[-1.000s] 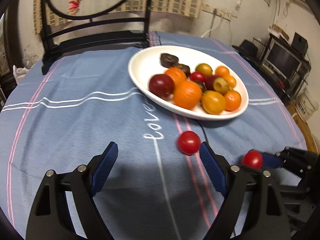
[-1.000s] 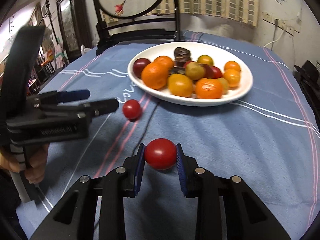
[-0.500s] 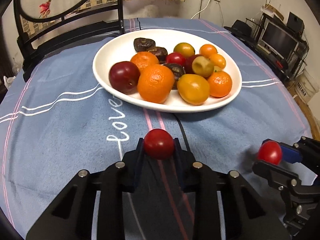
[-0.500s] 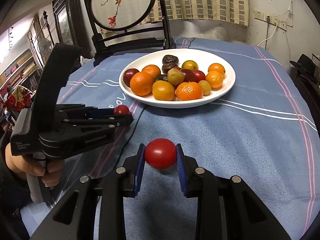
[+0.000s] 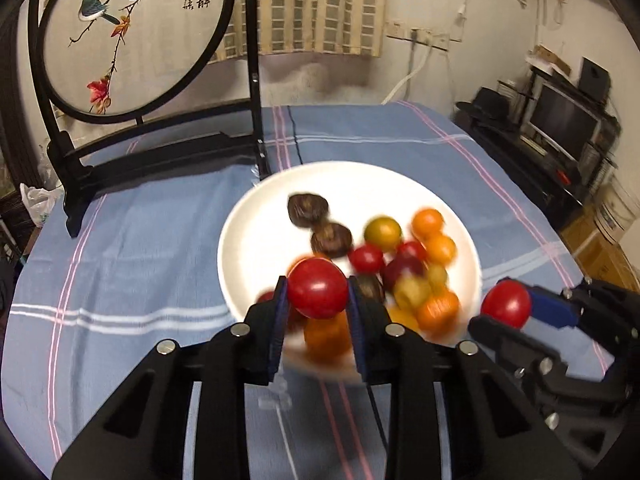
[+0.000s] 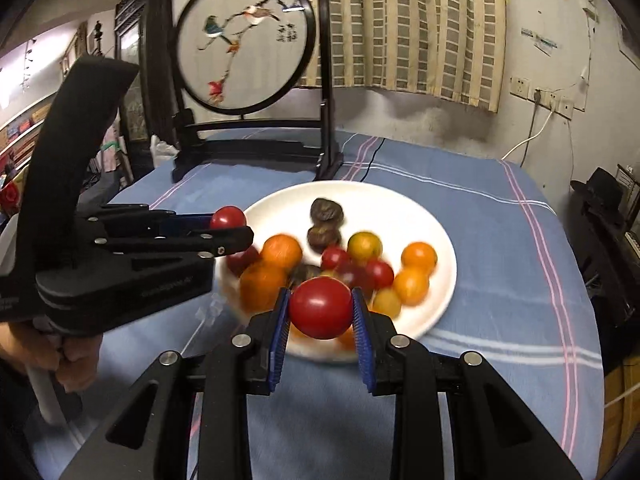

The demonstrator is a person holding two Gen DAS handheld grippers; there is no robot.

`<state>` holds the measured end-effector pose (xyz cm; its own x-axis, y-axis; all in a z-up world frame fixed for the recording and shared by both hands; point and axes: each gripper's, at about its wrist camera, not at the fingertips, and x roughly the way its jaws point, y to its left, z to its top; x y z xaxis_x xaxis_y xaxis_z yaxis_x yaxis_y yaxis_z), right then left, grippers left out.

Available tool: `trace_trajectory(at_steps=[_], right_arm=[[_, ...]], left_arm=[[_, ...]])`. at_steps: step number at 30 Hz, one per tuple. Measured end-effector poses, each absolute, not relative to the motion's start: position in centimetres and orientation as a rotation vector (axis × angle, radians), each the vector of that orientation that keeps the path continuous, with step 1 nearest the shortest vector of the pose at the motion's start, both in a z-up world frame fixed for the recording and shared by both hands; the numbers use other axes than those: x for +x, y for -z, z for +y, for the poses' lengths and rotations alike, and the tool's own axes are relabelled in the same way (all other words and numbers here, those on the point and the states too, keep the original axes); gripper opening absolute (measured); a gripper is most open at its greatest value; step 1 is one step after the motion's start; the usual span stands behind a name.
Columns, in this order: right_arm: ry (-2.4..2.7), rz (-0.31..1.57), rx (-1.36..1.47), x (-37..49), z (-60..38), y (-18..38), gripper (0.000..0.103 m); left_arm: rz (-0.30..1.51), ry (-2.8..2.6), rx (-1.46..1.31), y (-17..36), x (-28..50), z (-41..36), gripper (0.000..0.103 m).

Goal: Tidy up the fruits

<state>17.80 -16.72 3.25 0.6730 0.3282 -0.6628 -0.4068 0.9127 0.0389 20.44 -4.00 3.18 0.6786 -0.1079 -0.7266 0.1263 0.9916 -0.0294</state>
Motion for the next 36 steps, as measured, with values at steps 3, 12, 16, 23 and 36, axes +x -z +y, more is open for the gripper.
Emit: trace_trajectory(at_steps=[3,12,16,23,36], right_arm=[[-0.388,0.729,-0.112,20.4,-16.3,-2.5,0.031],[-0.351,0.771,-0.001,24.9,-17.4,0.1,0.052],[-0.355,0.758,-0.001,23.8,-17.8,-0.2,0.065],[-0.331,0.766,-0.018,20.3,-18.1,-1.0,0.092],[-0.296,0.774,-0.023,12.4,-18.6,-0.9,0.099]], left_arm=[[0.830,0.096,0.020,-2.5,22.8,-4.1,0.027],[0.816,0.016,0.006,-1.1,24.9,-3.6,0.065],[0.789,0.015,-0.006,-2.0,24.1,-3.1,0.073],[0.743,0.008,-0.002,-3.3,20.7,-2.7,0.088],[0.721,0.021,0.005,-3.4,11.4,-1.9,0.098]])
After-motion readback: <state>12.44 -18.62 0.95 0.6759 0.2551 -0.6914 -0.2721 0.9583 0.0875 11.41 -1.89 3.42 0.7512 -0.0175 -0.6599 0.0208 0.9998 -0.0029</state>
